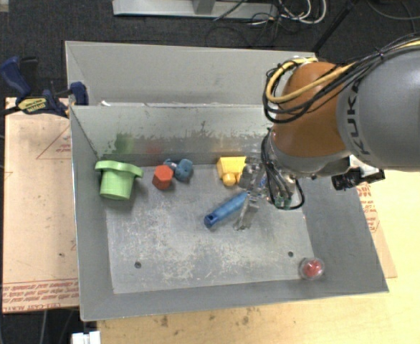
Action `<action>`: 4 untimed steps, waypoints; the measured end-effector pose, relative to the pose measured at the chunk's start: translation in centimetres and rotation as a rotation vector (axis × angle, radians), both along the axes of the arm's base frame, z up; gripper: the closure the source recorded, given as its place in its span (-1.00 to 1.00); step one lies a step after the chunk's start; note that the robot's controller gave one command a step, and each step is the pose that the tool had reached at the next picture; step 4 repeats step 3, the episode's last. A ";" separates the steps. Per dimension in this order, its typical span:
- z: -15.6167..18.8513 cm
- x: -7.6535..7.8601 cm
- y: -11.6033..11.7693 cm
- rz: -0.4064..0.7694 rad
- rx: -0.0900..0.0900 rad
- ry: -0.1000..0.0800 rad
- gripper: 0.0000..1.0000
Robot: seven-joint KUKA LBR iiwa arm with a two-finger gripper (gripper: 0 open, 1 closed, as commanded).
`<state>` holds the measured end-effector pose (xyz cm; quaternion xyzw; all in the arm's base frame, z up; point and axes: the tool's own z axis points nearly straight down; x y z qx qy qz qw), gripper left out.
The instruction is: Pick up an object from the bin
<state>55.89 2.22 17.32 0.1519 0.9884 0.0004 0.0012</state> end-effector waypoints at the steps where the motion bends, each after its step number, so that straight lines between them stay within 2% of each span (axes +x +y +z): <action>1: -10.2 2.3 -1.1 -0.105 0.000 0.007 -1.00; 2: -9.8 2.4 -1.1 -0.103 0.000 0.002 1.00; 3: 3.3 4.6 -1.7 -0.090 0.001 -0.008 1.00; 4: 3.3 4.6 -1.7 -0.090 0.001 -0.008 1.00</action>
Offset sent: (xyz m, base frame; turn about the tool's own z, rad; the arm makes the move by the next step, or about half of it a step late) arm 0.0241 -0.0118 -0.0971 0.1062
